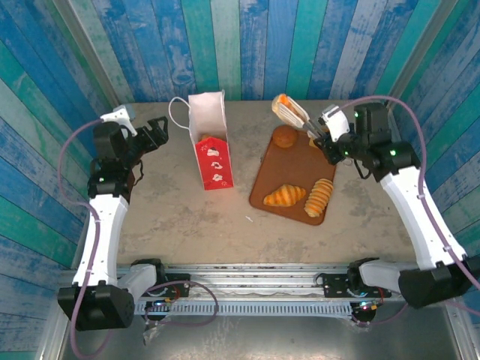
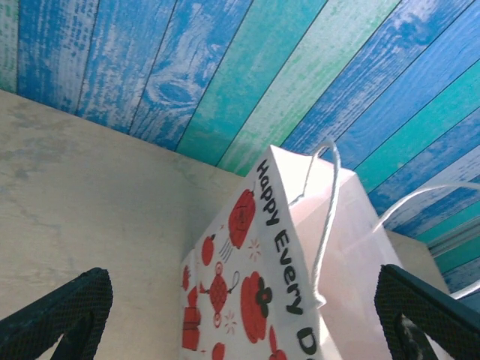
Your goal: Place the fake bread into the paper bag
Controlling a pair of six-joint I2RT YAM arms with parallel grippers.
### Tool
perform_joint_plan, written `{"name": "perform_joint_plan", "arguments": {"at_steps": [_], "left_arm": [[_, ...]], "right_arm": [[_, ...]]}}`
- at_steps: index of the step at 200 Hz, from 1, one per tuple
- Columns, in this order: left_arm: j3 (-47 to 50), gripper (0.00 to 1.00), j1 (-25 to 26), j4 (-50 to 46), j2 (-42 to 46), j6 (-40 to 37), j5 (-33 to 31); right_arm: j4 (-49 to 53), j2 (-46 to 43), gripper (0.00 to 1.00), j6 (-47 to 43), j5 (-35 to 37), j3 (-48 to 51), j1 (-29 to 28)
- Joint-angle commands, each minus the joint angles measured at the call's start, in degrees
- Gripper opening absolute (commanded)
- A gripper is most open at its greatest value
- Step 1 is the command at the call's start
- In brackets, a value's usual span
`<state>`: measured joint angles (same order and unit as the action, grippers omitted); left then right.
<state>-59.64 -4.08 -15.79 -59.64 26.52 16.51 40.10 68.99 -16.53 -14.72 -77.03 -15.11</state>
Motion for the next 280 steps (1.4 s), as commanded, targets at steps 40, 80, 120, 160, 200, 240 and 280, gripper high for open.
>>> {"name": "perform_joint_plan", "arguments": {"at_steps": [40,80,120,160,200,240,280], "left_arm": [[-3.69,0.98,-0.22,4.11,-4.70,5.88,8.92],[-4.52,0.95,-0.23,6.73,-8.00,8.19,13.42],[-4.96,0.77,-0.23,9.34,-10.73,9.58,15.43],[-5.14,0.55,-0.19,11.20,-11.99,9.86,15.56],[-5.23,0.38,-0.22,11.63,-14.09,9.11,15.63],[-5.05,0.26,-0.23,11.48,-14.81,7.94,15.09],[-4.61,0.09,-0.22,11.52,-15.41,7.52,14.55]], "right_arm": [[-21.84,-6.87,0.13,19.58,-10.41,3.00,-5.77],[-23.50,-5.85,0.13,23.57,-9.14,-1.07,-10.85],[-24.90,-2.38,0.12,27.53,-6.93,-4.76,-16.80],[-24.01,4.10,0.10,28.46,-1.75,-10.38,-24.92],[-22.31,11.02,0.09,26.20,5.13,-16.27,-31.93],[-21.93,15.61,0.09,27.92,9.40,-18.07,-34.09],[-21.40,18.65,0.09,31.08,10.94,-17.30,-34.24]]}}
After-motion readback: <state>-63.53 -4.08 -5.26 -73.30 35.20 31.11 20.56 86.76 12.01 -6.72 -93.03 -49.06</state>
